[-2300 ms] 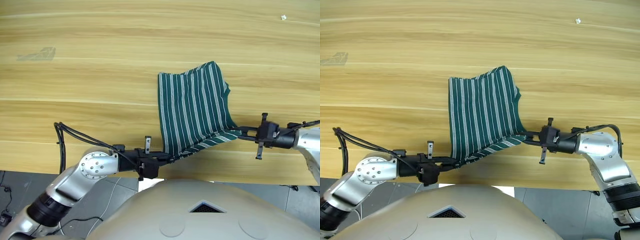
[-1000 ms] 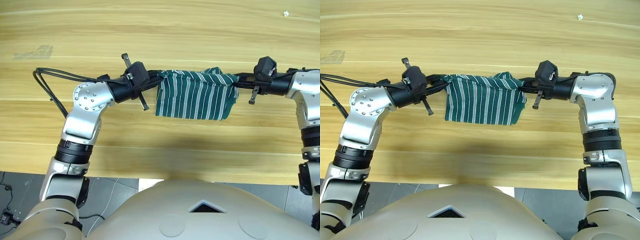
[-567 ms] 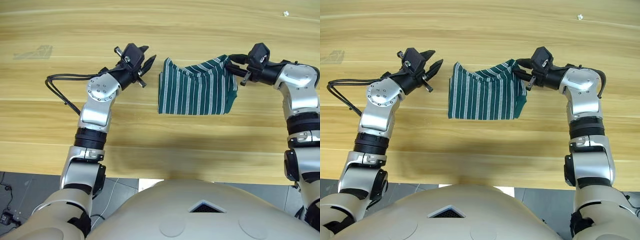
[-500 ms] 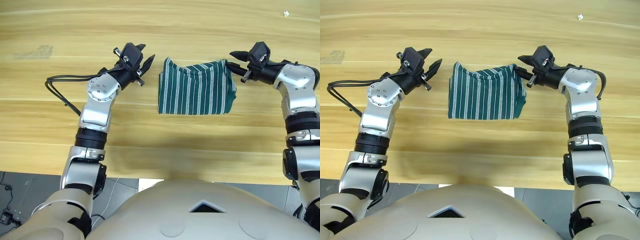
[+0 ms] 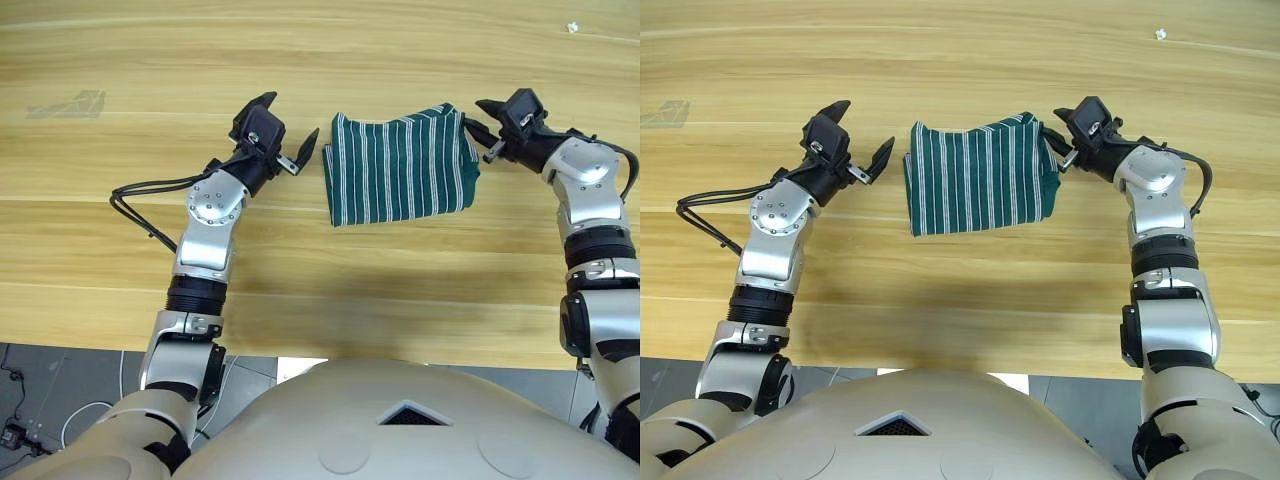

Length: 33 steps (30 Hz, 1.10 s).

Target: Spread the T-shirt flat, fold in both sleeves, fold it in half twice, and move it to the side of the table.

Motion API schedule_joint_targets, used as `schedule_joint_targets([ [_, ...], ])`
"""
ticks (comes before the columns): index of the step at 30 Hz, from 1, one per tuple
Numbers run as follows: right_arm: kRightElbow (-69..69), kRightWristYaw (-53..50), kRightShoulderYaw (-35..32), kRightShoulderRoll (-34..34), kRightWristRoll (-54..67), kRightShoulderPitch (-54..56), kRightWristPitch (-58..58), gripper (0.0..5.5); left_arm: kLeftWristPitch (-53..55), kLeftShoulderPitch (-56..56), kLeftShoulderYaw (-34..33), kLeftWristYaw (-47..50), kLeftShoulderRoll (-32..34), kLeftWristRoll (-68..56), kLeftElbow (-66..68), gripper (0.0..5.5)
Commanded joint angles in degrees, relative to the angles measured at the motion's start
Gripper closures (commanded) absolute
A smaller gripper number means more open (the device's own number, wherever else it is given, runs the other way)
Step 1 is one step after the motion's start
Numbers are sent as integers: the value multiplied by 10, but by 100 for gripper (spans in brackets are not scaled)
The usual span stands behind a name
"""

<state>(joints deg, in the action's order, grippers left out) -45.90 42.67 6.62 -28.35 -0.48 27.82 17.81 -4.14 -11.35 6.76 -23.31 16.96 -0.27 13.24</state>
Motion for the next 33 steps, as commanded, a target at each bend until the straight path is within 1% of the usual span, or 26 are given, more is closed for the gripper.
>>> schedule_joint_targets([
  [1, 11, 24, 27, -37, -43, -21, 8, 398, -6, 26, -5, 6, -15, -10, -21, 69],
  [3, 6, -10, 28, -76, -81, -22, 29, 398, -10, 58, -16, 3, -8, -16, -62, 36],
  [5, 4, -54, 31, -101, -120, -19, 48, 398, 1, 89, -39, 4, -6, -39, -105, 13],
  [7, 8, -92, 38, -111, -150, -16, 65, 398, 8, 120, -54, 5, -11, -60, -146, 13],
  [9, 13, -116, 43, -113, -167, -16, 81, 398, 4, 144, -54, 0, -8, -61, -176, 13],
  [11, 38, -124, 38, -99, -156, -20, 100, 398, 3, 154, -54, 2, -8, -60, -195, 13],
  [13, 97, -117, 37, -55, -115, -32, 123, 398, 3, 152, -66, 20, -23, -71, -210, 13],
  [15, 150, -88, 56, -21, -79, -50, 145, 398, 3, 146, -79, 45, -42, -79, -218, 13],
  [18, 161, -83, 89, 22, -90, -46, 166, 398, -3, 149, -97, 84, -73, -86, -222, 13],
  [22, 68, -100, 133, 96, -134, 15, 174, 398, -23, 145, -90, 109, -85, -62, -207, 13],
  [25, -22, -103, 160, 130, -165, 57, 172, 398, -27, 145, -77, 116, -93, -48, -198, 13],
  [28, -135, -137, 193, 151, -222, 115, 154, 398, -30, 148, -62, 125, -105, -35, -190, 13],
  [30, -202, -137, 209, 163, -248, 140, 123, 398, -34, 143, -51, 128, -109, -23, -176, 13],
  [33, -257, -147, 245, 150, -292, 155, 99, 398, -39, 133, -48, 133, -109, -11, -163, 13],
])
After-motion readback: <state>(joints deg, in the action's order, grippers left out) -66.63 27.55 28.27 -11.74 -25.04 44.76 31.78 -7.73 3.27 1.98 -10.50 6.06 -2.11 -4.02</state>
